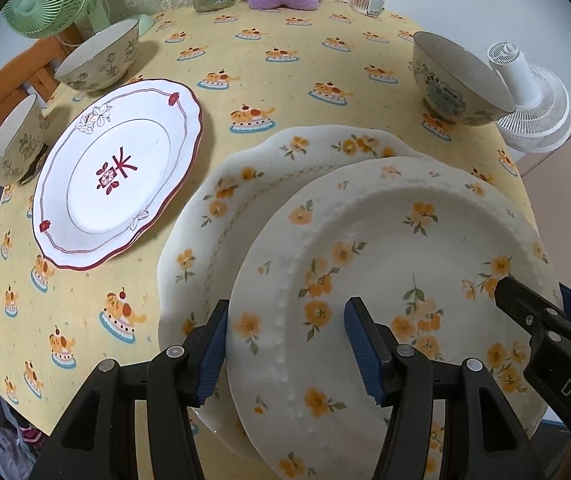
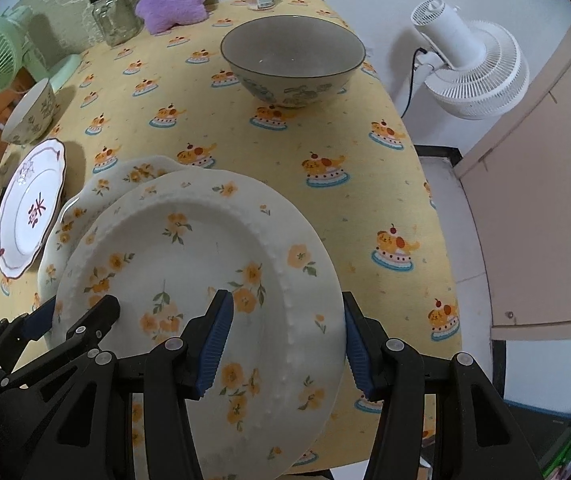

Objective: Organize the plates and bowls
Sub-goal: 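Lower the large plate onto the smaller orange-flower plate with both grippers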

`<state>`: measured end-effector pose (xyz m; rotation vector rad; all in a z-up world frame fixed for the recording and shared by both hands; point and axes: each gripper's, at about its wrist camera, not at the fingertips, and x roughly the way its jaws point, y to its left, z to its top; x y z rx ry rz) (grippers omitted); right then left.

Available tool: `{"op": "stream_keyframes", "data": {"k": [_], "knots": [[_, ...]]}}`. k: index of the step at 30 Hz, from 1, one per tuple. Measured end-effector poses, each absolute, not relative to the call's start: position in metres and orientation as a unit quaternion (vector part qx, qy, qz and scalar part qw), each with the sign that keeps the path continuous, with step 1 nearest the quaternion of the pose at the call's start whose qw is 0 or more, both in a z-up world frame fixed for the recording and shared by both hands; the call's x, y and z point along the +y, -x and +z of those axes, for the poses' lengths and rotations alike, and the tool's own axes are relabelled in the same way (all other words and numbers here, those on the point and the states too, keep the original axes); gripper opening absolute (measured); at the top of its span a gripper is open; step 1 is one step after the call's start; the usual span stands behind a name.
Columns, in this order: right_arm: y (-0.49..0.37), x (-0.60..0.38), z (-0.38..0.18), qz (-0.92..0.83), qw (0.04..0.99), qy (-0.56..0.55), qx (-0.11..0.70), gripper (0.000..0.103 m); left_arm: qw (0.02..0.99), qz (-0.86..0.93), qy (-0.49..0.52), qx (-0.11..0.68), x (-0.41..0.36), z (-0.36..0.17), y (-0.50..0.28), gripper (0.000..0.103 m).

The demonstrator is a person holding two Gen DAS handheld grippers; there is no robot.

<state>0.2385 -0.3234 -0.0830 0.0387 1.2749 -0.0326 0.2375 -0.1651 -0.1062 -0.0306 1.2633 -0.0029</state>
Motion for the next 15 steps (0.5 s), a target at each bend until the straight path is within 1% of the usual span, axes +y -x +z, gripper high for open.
{"op": "stream_keyframes", "data": {"k": [15], "knots": [[-0.235, -0.315, -0.097, -0.001, 0.798, -0.014, 0.603, 0.056, 0.824, 0.041, -0.038, 0.564, -0.171, -0.107, -0.234, 0.059]]}}
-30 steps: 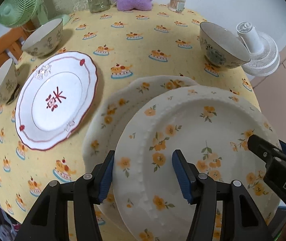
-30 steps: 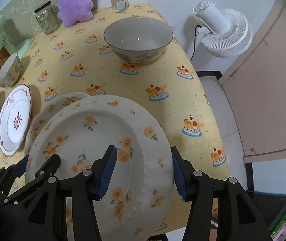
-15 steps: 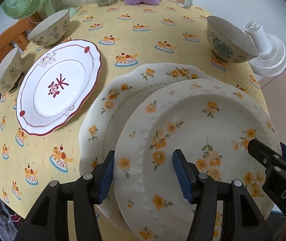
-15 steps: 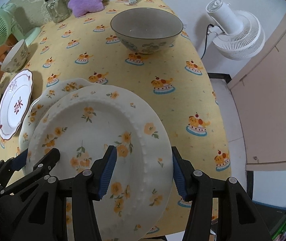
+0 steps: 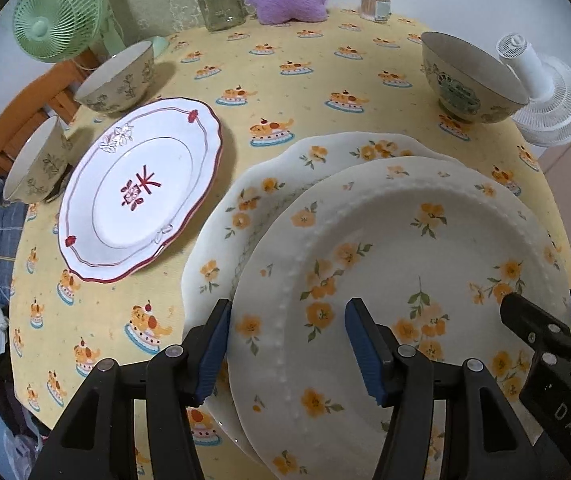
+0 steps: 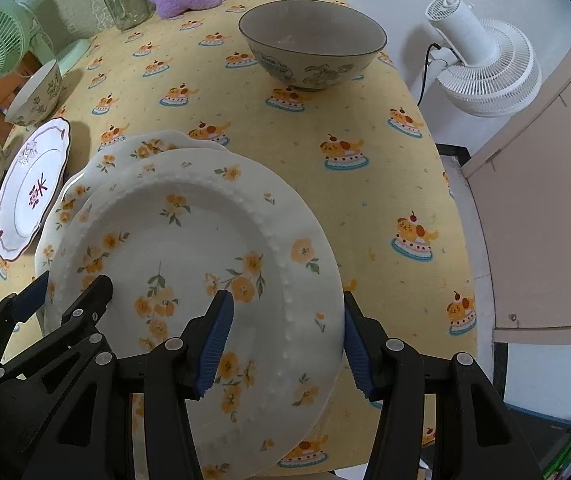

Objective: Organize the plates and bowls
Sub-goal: 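Lower the large plate onto the smaller orange-flower plate with both grippers, then open both grippers and pull back from the stacked plates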

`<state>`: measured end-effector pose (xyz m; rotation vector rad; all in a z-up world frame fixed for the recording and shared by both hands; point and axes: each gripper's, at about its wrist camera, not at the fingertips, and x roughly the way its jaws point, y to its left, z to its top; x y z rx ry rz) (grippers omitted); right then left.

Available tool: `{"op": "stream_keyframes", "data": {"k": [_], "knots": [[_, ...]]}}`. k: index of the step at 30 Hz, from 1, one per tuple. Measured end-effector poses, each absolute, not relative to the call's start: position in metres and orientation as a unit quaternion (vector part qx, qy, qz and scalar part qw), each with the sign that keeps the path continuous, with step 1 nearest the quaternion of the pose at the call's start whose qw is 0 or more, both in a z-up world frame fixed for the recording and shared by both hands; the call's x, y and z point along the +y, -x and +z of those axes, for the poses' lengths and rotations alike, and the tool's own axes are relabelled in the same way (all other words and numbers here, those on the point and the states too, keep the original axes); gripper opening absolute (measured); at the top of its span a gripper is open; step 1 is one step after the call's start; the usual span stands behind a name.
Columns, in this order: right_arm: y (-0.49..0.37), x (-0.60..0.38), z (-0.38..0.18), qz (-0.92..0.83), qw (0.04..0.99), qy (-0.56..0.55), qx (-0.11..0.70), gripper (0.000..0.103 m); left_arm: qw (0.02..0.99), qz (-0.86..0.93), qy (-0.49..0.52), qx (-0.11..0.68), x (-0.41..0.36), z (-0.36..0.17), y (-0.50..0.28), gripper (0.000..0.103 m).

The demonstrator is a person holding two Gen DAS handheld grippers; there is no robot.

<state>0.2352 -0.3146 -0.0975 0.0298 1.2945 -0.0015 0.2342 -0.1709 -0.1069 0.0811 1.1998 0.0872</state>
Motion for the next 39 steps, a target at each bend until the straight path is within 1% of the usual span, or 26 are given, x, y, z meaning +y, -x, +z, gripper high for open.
{"op": "stream_keyframes", "data": {"k": [3, 5, 6, 8, 10, 11, 12, 22, 39], "knots": [[-0.235, -0.312, -0.095, 0.005, 0.803, -0.008, 0.596, 0.056, 0.826, 0.057, -0.076, 0.556, -0.18, -0.108, -0.234, 0.059], [-0.232, -0.312, -0.091, 0.001, 0.811, 0.004, 0.585, 0.055, 0.826, 0.056, -0.071, 0.556, -0.178, -0.106, -0.235, 0.061], [-0.231, -0.312, -0.089, 0.0, 0.814, 0.012, 0.581, 0.049, 0.825, 0.055, -0.06, 0.56, -0.175, -0.106, -0.235, 0.061], [-0.229, -0.317, -0.09, -0.004, 0.811, 0.02, 0.585, 0.043, 0.823, 0.051, -0.044, 0.564, -0.17, -0.103, -0.237, 0.062], [-0.228, -0.321, -0.091, 0.006, 0.809, 0.009, 0.588, 0.04, 0.827, 0.049, -0.045, 0.559, -0.17, -0.098, -0.235, 0.067], [-0.229, -0.319, -0.09, 0.007, 0.809, 0.011, 0.587, 0.037, 0.829, 0.047, -0.046, 0.556, -0.171, -0.095, -0.234, 0.069], [-0.229, -0.315, -0.09, 0.005, 0.809, 0.019, 0.587, 0.035, 0.831, 0.041, -0.048, 0.553, -0.172, -0.093, -0.234, 0.07], [-0.246, -0.301, -0.097, -0.004, 0.805, 0.026, 0.593, 0.037, 0.828, 0.025, -0.034, 0.558, -0.168, -0.093, -0.243, 0.07], [-0.254, -0.285, -0.104, -0.001, 0.805, 0.043, 0.591, 0.045, 0.829, 0.027, -0.011, 0.559, -0.156, -0.09, -0.244, 0.07]]}}
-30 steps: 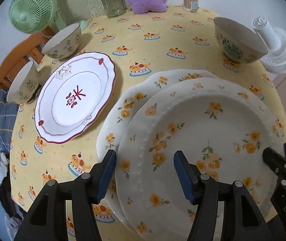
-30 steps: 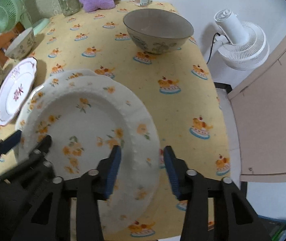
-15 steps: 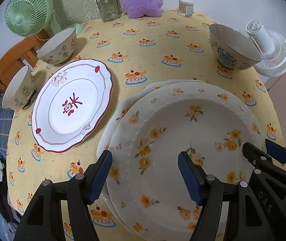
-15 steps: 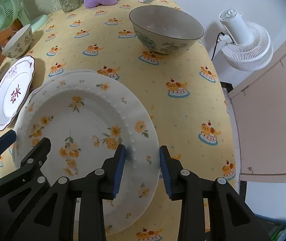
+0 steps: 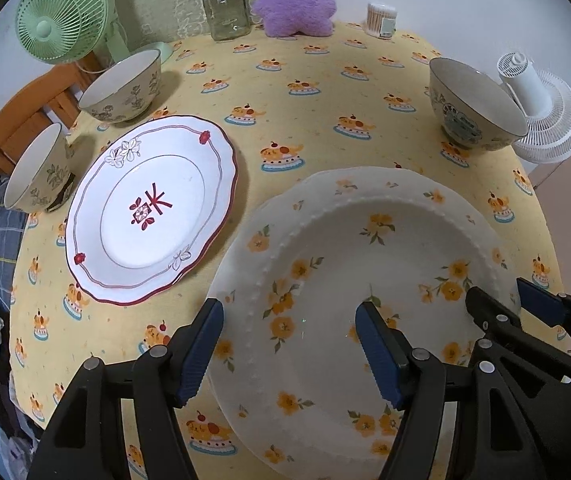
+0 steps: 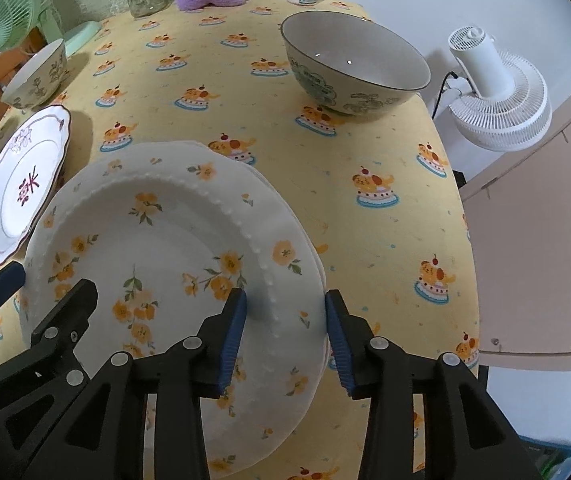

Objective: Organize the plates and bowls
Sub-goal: 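Open both grippers and pull back from the stacked plates, then move both grippers to the red-rimmed white plate and grasp its rim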

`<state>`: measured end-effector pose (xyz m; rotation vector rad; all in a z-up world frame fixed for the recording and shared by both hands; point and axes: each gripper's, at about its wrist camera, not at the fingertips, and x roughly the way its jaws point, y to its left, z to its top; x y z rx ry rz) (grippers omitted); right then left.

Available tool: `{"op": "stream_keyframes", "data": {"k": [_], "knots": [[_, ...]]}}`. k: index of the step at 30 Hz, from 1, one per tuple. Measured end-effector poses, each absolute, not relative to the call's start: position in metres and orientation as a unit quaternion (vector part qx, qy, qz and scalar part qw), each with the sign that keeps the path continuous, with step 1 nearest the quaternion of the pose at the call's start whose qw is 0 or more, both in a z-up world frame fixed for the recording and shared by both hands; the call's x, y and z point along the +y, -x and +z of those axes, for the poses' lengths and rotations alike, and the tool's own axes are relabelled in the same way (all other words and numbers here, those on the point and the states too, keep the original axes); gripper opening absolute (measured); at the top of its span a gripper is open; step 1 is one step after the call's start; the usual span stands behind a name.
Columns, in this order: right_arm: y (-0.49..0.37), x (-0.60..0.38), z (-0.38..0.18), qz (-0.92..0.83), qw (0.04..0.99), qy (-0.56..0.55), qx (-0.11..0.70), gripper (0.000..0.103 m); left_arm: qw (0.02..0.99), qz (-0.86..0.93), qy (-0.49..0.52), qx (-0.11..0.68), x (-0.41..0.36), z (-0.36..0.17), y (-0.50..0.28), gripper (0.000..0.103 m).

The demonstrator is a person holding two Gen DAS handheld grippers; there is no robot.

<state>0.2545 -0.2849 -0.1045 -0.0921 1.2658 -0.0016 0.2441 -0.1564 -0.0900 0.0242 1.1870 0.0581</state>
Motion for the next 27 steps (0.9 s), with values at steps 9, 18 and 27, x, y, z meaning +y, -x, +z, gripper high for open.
{"op": "stream_keyframes", "data": {"k": [9, 18, 27], "knots": [[-0.242, -0.289, -0.092, 0.041, 0.814, 0.031, 0.579, 0.063, 0.834, 0.06, 0.02, 0.547, -0.145, -0.076, -0.227, 0.077], [-0.234, -0.294, -0.065, 0.038, 0.827, 0.01, 0.56, 0.077, 0.839, 0.057, 0.034, 0.54, -0.131, -0.061, -0.208, 0.088], [-0.227, -0.274, -0.048, 0.03, 0.829, -0.028, 0.558, 0.077, 0.842, 0.039, 0.043, 0.536, -0.099, -0.052, -0.206, 0.088]]}}
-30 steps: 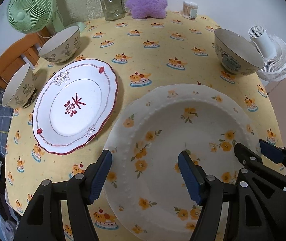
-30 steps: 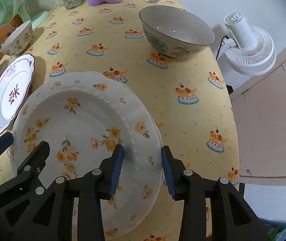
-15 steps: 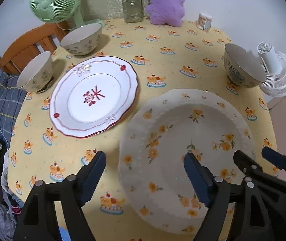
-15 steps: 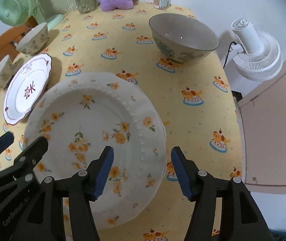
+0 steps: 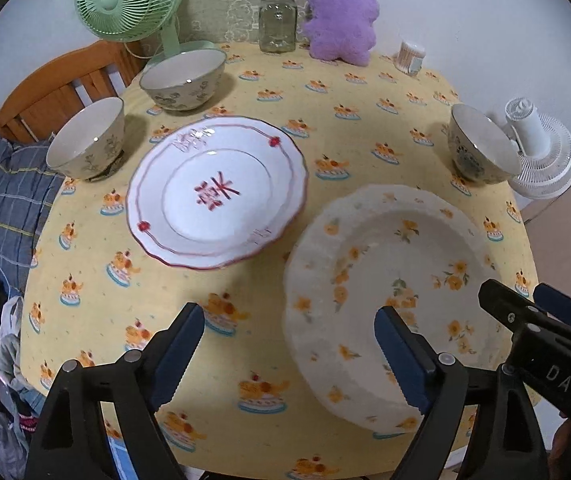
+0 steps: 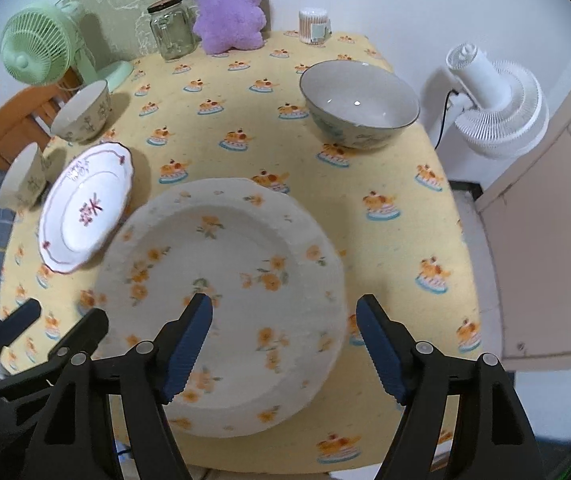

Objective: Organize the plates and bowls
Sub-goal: 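Move both grippers to the red-rimmed white plate and grasp its rim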

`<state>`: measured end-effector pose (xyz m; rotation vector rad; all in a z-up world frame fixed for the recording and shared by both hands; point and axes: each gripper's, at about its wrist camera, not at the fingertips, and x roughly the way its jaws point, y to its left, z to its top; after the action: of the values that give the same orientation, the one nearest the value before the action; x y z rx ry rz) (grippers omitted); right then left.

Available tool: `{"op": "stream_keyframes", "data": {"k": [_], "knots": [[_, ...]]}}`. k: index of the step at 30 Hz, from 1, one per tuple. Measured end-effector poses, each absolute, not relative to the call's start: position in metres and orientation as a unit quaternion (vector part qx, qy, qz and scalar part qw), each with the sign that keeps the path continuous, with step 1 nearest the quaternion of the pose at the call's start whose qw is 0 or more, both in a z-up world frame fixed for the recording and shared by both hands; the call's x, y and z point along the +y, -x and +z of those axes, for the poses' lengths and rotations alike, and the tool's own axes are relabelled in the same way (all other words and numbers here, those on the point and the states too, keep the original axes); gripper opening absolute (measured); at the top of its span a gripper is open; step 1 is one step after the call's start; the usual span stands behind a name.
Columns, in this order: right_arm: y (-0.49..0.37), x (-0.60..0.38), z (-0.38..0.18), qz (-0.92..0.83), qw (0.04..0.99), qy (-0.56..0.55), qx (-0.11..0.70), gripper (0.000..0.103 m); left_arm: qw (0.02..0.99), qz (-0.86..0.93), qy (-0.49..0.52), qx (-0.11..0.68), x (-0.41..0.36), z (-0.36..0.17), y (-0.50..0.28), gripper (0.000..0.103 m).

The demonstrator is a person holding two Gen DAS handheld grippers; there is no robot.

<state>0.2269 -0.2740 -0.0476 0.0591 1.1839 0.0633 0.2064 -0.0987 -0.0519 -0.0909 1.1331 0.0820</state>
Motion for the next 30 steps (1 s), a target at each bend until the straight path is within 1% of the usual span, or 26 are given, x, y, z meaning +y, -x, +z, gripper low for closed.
{"op": "stream_keyframes", "data": {"k": [8, 12, 17, 21, 30], "knots": [[-0.23, -0.218, -0.031, 0.011, 0.844, -0.022, 0.535, 0.077, 0.848, 0.02, 0.029, 0.528, -0.047, -0.043, -0.218, 0.088], [-0.232, -0.194, -0.027, 0.009, 0.857, -0.036, 0.514, 0.077, 0.849, 0.014, 0.021, 0.527, -0.019, -0.043, -0.226, 0.088], [-0.242, -0.16, -0.03, 0.002, 0.86, -0.032, 0.509, 0.077, 0.857, -0.003, 0.0, 0.515, 0.007, -0.045, -0.236, 0.088], [-0.25, -0.138, -0.033, 0.008, 0.86, -0.028, 0.509, 0.077, 0.865, -0.017, -0.003, 0.501, 0.022, -0.045, -0.244, 0.087], [-0.286, -0.106, -0.046, 0.015, 0.86, -0.005, 0.51, 0.077, 0.862, 0.004, 0.016, 0.507, 0.041, -0.061, -0.276, 0.086]]}}
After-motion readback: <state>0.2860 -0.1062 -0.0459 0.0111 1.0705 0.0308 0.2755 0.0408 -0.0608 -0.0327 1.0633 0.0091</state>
